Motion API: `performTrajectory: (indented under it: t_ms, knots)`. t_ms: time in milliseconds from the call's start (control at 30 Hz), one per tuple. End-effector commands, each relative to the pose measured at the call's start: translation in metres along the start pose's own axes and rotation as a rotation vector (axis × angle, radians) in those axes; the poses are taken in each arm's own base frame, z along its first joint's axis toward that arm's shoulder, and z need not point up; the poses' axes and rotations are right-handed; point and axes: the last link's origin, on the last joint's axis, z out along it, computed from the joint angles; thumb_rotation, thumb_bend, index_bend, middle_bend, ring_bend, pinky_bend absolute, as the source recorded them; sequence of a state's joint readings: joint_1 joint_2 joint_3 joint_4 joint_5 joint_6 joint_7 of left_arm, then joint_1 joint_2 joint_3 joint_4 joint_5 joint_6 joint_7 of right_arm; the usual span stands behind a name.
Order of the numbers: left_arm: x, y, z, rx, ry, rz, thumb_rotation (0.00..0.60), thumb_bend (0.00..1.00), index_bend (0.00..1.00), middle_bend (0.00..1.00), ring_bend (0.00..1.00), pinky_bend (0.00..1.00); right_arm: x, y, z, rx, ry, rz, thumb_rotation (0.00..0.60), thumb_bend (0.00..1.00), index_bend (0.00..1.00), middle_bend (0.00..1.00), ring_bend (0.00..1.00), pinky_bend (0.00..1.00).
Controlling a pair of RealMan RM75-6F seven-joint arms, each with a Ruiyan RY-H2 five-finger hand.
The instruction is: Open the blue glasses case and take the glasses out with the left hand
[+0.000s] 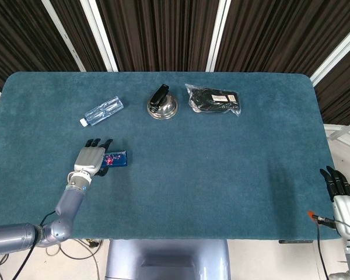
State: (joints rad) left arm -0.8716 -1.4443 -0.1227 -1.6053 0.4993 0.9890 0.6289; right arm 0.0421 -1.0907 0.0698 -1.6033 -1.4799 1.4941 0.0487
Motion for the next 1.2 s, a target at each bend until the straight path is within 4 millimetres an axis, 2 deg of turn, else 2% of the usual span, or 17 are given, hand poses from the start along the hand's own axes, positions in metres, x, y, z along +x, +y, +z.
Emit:
performTrajectory:
  t_ms: [33,1200]
  knots:
    - [0.0001,0.0000,0.0003,0.000,0.001,0.000,0.600,0.38,0.00,0.26,0.00,0.00,0.0000,-0.0001,0.0001,0.001,0.000,0.000,0.600,0.12,0.00,0.00,0.00,0.21]
    - [-0.0048,-0.0002,0.0033,0.010,-0.011,0.003,0.600,0.41,0.02,0.27,0.00,0.00,0.0000,0.0000,0.0001,-0.002,0.003,-0.001,0.600,0.12,0.00,0.00,0.00,0.21]
